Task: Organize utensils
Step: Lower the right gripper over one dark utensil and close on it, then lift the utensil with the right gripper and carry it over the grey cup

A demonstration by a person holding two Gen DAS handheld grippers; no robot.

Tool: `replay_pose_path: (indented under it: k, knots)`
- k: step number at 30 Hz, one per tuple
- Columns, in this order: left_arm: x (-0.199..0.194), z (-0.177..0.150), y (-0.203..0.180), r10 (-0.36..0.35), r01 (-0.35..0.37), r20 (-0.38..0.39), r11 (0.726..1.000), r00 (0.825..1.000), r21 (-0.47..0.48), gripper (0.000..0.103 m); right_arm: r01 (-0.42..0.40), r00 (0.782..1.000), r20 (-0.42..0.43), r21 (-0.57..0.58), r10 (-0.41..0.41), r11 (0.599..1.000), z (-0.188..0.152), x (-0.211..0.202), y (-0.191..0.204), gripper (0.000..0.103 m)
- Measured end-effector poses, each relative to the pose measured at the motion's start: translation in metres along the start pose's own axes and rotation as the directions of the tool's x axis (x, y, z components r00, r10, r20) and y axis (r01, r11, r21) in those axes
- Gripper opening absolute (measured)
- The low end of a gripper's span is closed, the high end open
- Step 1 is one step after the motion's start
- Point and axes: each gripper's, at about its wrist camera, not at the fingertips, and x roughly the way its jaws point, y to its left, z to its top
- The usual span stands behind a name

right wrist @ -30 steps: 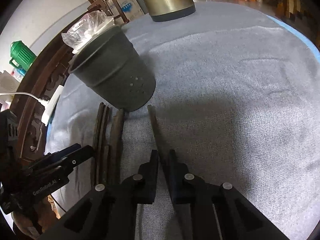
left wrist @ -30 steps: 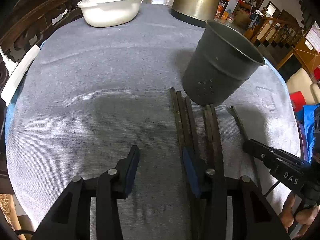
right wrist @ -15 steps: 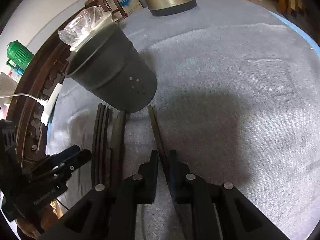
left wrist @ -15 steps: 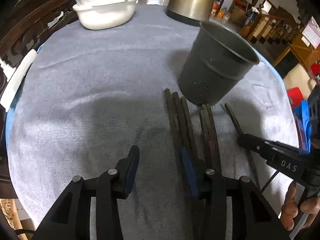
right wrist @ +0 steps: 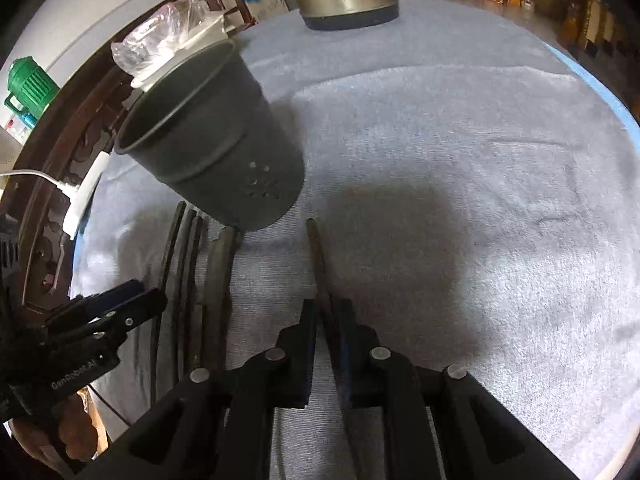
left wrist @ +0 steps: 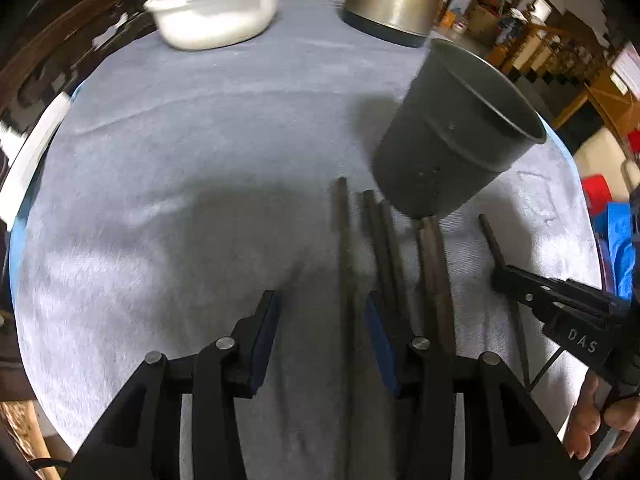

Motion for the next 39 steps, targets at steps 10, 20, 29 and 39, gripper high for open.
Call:
replay_pose_path:
  k: [10,20,29,39]
  knots:
    - [0.014,0.021,0.024,-0.099,0.099,0.010,0.993,0.995,-0.059,0.007,-0.075,0.997,0.005,-0.036,0.076,0.997,0.010,-0.005,0.002,0.007]
    - [-0.073,0.019,0.016,-0.140,0.145,0.247,0.989,0.959,-0.004,0.006,-0.142,0.982,0.117,-0.073,0.150,0.987,0.005,-0.064,0.002,0.009]
    - [-0.116,-0.007,-0.013,-0.109,0.105,0.355,0.994,0.929,0.031,0.006,-0.145,0.989,0.010,-0.023,0.146,0.989,-0.005,-0.028,-0.004,0.068]
    - [-0.141,-0.013,-0.016,-0.119,0.101,0.380,0.993,0.917,0.069,0.006,0.032,0.999,-0.029,-0.144,-0.037,0.989,0.005,0.007,0.026,0.006]
